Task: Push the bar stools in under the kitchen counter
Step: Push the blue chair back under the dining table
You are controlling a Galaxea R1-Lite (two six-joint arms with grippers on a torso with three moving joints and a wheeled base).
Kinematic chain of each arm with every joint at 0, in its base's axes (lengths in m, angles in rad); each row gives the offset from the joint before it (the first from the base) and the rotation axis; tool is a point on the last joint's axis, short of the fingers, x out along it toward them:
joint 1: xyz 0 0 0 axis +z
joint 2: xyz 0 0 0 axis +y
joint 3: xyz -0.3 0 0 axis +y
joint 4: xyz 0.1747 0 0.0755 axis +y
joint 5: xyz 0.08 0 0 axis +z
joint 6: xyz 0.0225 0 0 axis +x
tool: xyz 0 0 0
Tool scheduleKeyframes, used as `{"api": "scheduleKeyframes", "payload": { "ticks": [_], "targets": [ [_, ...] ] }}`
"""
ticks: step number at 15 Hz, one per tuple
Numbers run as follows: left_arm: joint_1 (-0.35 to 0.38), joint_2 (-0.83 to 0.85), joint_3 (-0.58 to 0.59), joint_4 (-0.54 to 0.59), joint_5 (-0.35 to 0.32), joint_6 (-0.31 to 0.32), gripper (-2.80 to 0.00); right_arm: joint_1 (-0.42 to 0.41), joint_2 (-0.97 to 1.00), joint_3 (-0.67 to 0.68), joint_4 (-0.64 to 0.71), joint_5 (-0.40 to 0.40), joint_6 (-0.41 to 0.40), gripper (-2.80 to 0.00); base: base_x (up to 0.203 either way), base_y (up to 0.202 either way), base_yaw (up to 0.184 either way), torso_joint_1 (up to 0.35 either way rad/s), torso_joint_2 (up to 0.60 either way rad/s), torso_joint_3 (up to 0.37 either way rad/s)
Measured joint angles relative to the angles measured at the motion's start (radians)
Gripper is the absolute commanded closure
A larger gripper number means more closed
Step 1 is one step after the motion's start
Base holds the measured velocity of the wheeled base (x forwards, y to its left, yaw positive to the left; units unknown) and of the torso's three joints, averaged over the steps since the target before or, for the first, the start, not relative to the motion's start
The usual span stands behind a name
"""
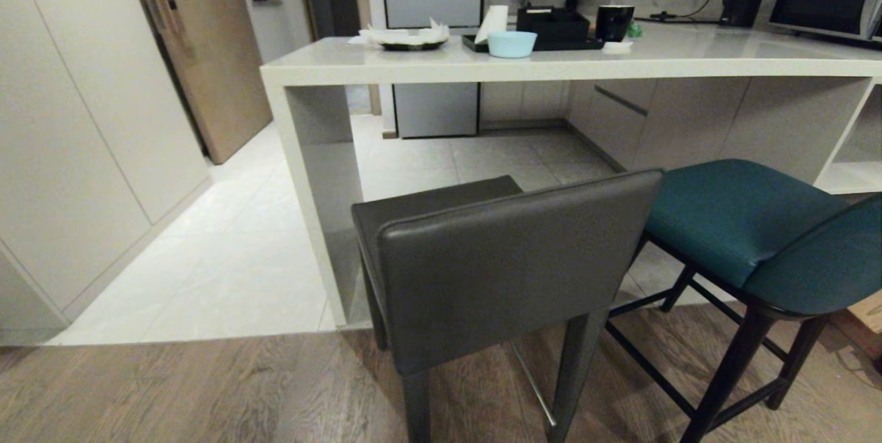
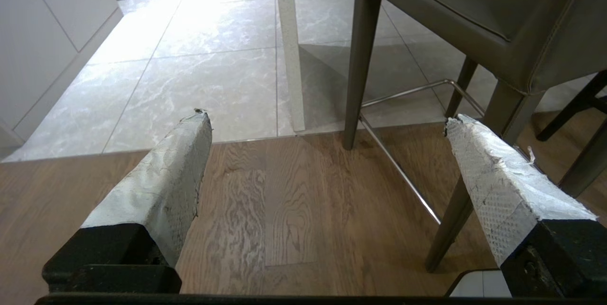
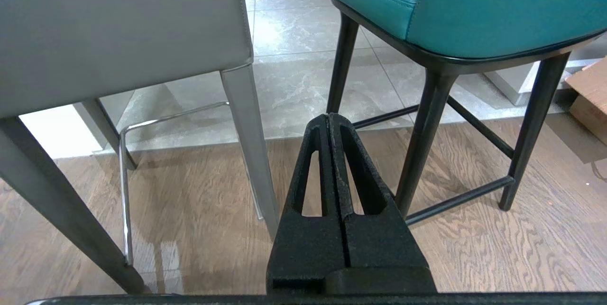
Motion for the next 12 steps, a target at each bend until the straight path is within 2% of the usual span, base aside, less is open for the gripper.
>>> {"api": "scheduleKeyframes", "payload": {
  "ticks": [12],
  "targets": [
    [0.000, 0.000, 0.000, 0.001, -0.001, 0.002, -2.80, 0.000, 0.000, -0.001, 0.000, -0.002, 0.003, 0.00, 0.000, 0.000, 0.000, 0.000, 0.00, 0.000]
  ]
}}
